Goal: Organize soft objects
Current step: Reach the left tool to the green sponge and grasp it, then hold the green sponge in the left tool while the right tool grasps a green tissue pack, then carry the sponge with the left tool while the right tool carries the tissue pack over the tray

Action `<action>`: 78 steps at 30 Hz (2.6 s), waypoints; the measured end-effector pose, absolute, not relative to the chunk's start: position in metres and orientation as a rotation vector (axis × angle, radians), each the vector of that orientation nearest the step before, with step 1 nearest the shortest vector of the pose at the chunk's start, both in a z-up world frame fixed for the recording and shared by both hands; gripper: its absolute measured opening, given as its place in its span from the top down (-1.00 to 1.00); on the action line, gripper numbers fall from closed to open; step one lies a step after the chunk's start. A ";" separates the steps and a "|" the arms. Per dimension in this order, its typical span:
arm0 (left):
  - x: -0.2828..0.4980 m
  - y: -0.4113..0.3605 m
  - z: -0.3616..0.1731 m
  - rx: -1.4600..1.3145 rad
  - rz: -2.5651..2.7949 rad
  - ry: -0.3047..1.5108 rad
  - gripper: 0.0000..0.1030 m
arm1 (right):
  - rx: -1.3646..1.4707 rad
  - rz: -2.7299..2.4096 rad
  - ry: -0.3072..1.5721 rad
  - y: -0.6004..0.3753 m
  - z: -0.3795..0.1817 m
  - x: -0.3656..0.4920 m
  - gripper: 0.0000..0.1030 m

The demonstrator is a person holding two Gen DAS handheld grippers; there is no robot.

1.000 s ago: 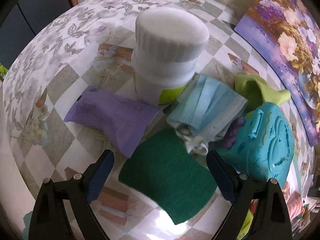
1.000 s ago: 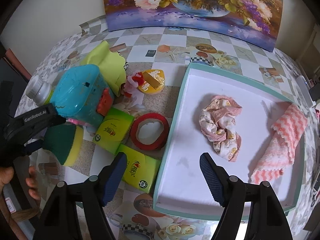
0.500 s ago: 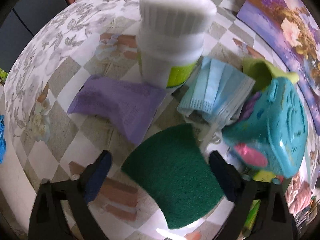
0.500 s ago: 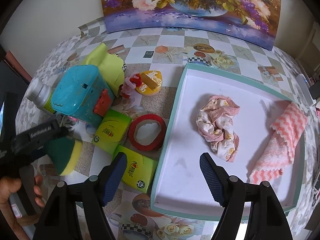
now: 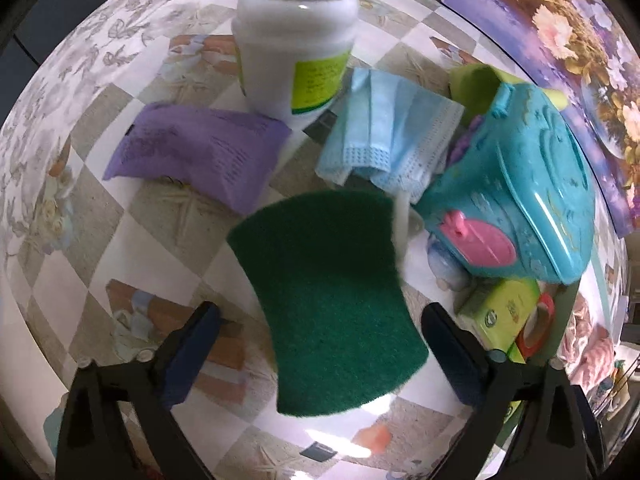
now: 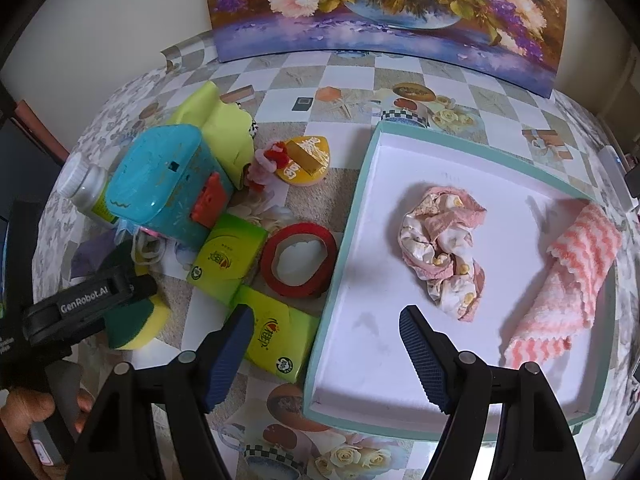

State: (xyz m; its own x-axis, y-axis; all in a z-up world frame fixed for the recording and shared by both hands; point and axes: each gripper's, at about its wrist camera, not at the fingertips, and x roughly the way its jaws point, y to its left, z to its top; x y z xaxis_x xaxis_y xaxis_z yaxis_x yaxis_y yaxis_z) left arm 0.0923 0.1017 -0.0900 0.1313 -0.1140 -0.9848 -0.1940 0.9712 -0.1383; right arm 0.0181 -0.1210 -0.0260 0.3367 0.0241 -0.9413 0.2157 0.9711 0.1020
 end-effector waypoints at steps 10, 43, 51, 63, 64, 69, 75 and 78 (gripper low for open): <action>0.059 0.073 -0.064 -0.296 -0.040 1.391 -0.29 | 0.247 -0.101 1.211 -0.124 -0.023 0.016 -0.53; 0.058 0.119 -0.052 -0.381 -0.061 1.386 -0.31 | -0.158 0.201 1.222 -0.053 -0.061 0.033 -0.39; 0.059 0.118 -0.055 -0.386 -0.053 1.389 -0.31 | -0.050 0.269 1.260 -0.058 -0.059 0.029 -0.39; 0.060 0.118 -0.057 -0.392 -0.053 1.390 -0.31 | -0.093 0.257 1.270 -0.052 -0.065 0.021 -0.12; 0.060 0.118 -0.057 -0.392 -0.053 1.391 -0.31 | -0.104 0.253 1.268 -0.051 -0.066 0.022 -0.12; 0.060 0.117 -0.060 -0.392 -0.049 1.397 -0.31 | -0.153 0.235 1.267 -0.043 -0.070 0.022 -0.09; 0.060 0.115 -0.062 -0.384 -0.041 1.399 -0.31 | -0.158 0.226 1.260 -0.041 -0.070 0.021 -0.07; 0.060 0.114 -0.060 -0.390 -0.039 1.388 -0.31 | -0.114 0.236 1.236 -0.042 -0.062 0.019 -0.06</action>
